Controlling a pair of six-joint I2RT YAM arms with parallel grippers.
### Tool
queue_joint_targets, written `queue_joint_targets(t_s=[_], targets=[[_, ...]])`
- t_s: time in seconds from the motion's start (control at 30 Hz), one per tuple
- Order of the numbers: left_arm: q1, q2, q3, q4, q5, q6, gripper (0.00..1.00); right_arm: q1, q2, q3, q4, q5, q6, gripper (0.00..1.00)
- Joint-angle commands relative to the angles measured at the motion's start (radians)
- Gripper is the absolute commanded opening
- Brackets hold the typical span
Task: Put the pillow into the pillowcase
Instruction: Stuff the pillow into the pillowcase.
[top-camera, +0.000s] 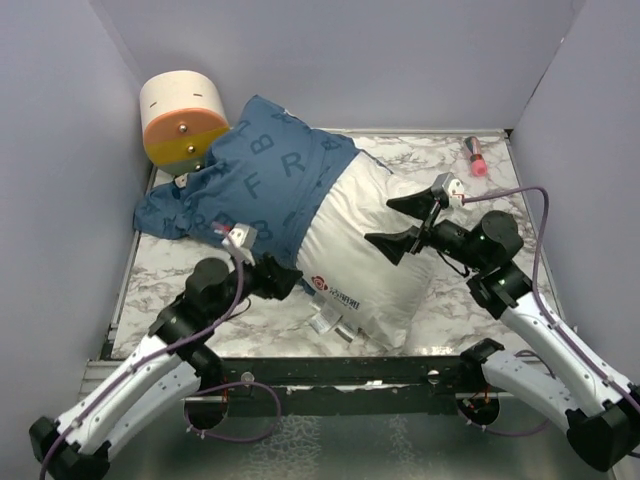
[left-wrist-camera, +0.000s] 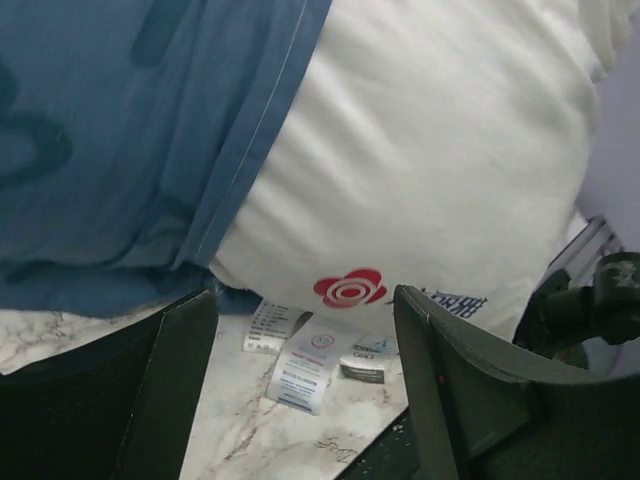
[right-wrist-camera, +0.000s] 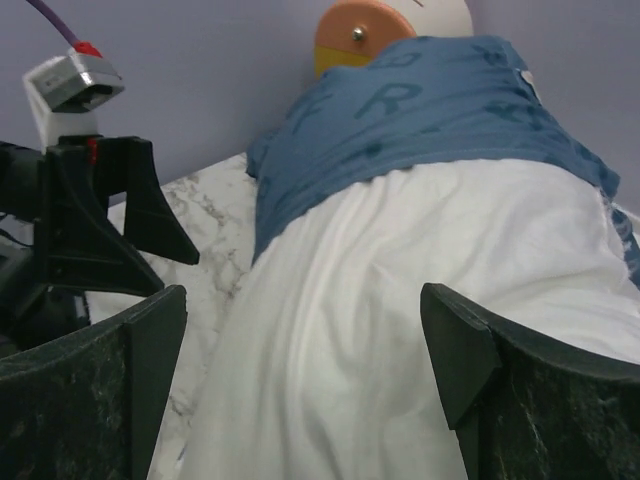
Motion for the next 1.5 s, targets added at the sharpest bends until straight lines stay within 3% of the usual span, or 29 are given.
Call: queue_joint_targets(t_s=[0.0, 0.17, 0.4, 0.63, 0.77, 0.93, 1.2, 1.33, 1.47], targets=[[0.004, -0.221, -0.155, 0.010, -0.116, -0.245, 0.74, 0.010, -0.052, 0.098, -0.287, -0.088, -0.009, 0.99], [0.003, -0.151, -0.165, -0.007, -0.084, -0.253, 0.74, 0.010, -0.097, 0.073, -0.427, -0.031, 0.043, 0.99], [0.022, 0.141, -0.155, 0.153, 0.011, -0.204, 0.75, 0.010, -0.176, 0.061, -0.516, -0.032, 0.074, 0.99], [0.050, 0.317, -0.258, 0.517, 0.158, -0.292, 0.77, 0.010, -0.251, 0.031, -0.569, -0.122, 0.109, 0.98], [0.048, 0.475, -0.273, 0.725, 0.248, -0.343, 0.78, 0.010, -0.250, 0.098, -0.662, -0.064, 0.034, 0.98], [0.049, 0.679, -0.226, 0.836, 0.249, -0.356, 0.78, 0.010, -0.214, 0.153, -0.650, -0.071, 0.018, 0.99], [0.054, 0.886, -0.148, 0.970, 0.253, -0.377, 0.57, 0.010, -0.228, 0.090, -0.650, -0.056, 0.013, 0.99], [0.053, 0.996, -0.143, 1.132, 0.322, -0.404, 0.63, 0.010, -0.240, 0.065, -0.644, -0.037, 0.013, 0.99], [0.027, 1.070, -0.144, 1.267, 0.340, -0.452, 0.77, 0.010, -0.222, 0.067, -0.650, -0.029, 0.004, 0.99]])
